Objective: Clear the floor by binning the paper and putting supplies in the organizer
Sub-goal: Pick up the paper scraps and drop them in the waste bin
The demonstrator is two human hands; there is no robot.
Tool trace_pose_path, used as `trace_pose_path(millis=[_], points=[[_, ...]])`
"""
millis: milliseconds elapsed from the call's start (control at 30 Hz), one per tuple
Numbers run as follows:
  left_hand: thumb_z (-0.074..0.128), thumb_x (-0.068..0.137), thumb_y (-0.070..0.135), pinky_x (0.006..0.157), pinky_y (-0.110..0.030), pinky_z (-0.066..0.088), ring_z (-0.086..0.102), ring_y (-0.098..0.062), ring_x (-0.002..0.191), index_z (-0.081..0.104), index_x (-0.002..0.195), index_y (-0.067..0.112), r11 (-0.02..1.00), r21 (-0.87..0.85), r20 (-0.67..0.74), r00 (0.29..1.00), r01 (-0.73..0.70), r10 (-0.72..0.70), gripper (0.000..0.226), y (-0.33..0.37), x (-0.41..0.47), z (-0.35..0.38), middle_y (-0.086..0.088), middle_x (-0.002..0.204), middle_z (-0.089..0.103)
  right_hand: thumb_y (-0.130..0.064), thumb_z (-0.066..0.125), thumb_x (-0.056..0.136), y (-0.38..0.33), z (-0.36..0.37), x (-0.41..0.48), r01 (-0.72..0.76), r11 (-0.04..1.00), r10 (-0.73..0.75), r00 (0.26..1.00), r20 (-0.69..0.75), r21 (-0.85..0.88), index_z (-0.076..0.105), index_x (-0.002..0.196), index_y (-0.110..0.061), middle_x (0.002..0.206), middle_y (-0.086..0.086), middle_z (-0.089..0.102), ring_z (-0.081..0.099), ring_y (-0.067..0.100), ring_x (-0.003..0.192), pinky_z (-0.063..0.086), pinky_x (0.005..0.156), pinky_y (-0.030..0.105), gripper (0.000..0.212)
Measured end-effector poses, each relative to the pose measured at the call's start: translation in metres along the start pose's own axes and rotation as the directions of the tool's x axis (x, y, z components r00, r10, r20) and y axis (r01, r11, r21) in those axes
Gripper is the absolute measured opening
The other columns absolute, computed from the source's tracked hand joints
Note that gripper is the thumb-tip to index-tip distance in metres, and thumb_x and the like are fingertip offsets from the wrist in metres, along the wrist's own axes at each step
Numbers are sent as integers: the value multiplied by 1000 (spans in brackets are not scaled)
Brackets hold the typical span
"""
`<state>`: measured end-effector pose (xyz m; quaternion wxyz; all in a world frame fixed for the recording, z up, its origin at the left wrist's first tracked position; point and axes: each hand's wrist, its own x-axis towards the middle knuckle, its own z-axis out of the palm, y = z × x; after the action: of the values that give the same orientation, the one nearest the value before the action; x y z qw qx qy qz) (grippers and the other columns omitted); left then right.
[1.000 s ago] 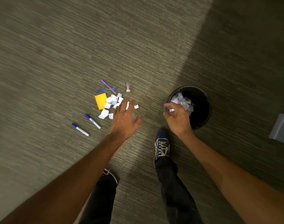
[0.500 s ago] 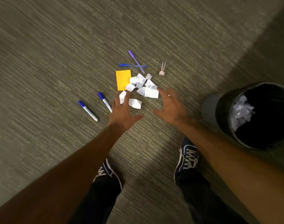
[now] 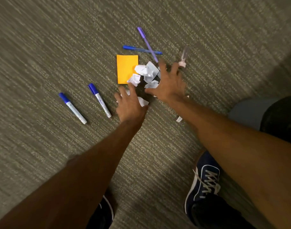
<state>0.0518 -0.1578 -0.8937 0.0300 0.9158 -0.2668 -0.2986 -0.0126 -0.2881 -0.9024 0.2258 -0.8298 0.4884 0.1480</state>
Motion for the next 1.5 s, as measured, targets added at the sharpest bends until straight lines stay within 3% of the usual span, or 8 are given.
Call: trace_pose_path(millis=[333, 533, 733, 867, 1067, 1200, 1333, 1500], points=[[69, 86, -5, 107, -49, 46, 48, -34, 131, 41, 144, 13, 988, -137, 3, 998, -67, 68, 67, -5, -6, -16, -17, 145, 45, 8, 55, 89, 14, -9, -17, 111, 989, -103, 991, -85, 100, 66, 102, -2, 115, 18, 56, 59, 33, 97, 51, 76, 42, 19], [68, 90, 3, 103, -46, 51, 59, -29, 122, 58, 129, 10, 974, -206, -26, 996, -89, 86, 41, -6, -14, -27, -14, 137, 56, 9, 54, 92, 20, -11, -22, 67, 984, -66, 998, -12, 165, 71, 102, -1, 106, 16, 69, 58, 21, 87, 42, 70, 26, 22], [71, 90, 6, 95, -35, 51, 66, -29, 111, 65, 124, 4, 954, -279, -93, 992, -109, 86, 35, 5, -32, -54, -17, 120, 69, -9, 72, 90, 29, -35, -49, -30, 914, 52, 998, -44, 405, 70, 122, -6, 114, 14, 73, 69, 26, 96, 57, 91, 35, 32], [74, 88, 7, 81, -21, 44, 69, -28, 102, 68, 121, 3, 925, -362, -126, 989, -117, 75, 34, 23, -50, -80, -18, 116, 72, -11, 73, 89, 36, -61, -74, -143, 842, 182, 983, -24, 520, 69, 125, -8, 108, 13, 74, 71, 29, 91, 63, 77, 46, 37], [78, 83, 3, 69, 14, 26, 55, -14, 81, 71, 114, -3, 890, -416, -174, 977, -188, 126, 32, 69, -88, -129, -22, 107, 74, -11, 80, 83, 52, -117, -120, -148, 743, 264, 961, -82, 653, 77, 106, -8, 90, 2, 76, 63, 0, 60, 54, 54, 11, 24], [79, 84, 13, 80, -14, 45, 64, -21, 91, 72, 114, 2, 888, -397, -112, 973, -231, 203, 33, 108, -114, -154, -19, 109, 74, -19, 83, 79, 72, -161, -153, -198, 667, 358, 931, -75, 719, 79, 104, -13, 88, -4, 75, 60, -6, 62, 46, 55, 2, 26], [82, 81, 10, 76, -40, 60, 72, -30, 83, 72, 111, 2, 828, -542, 29, 982, -141, 187, 33, 155, -144, -166, -21, 100, 72, -21, 83, 79, 99, -204, -187, -209, 592, 420, 904, -77, 779, 80, 98, -13, 86, -5, 76, 64, 1, 68, 52, 68, 16, 21], [83, 77, -1, 65, -43, 64, 70, -12, 63, 71, 104, 3, 706, -708, 188, 960, -14, 207, 30, 219, -188, -164, -3, 85, 66, -12, 83, 79, 147, -241, -225, -238, 499, 569, 815, -108, 834, 79, 94, -6, 71, -7, 67, 58, -13, 53, 43, 56, 3, 16]])
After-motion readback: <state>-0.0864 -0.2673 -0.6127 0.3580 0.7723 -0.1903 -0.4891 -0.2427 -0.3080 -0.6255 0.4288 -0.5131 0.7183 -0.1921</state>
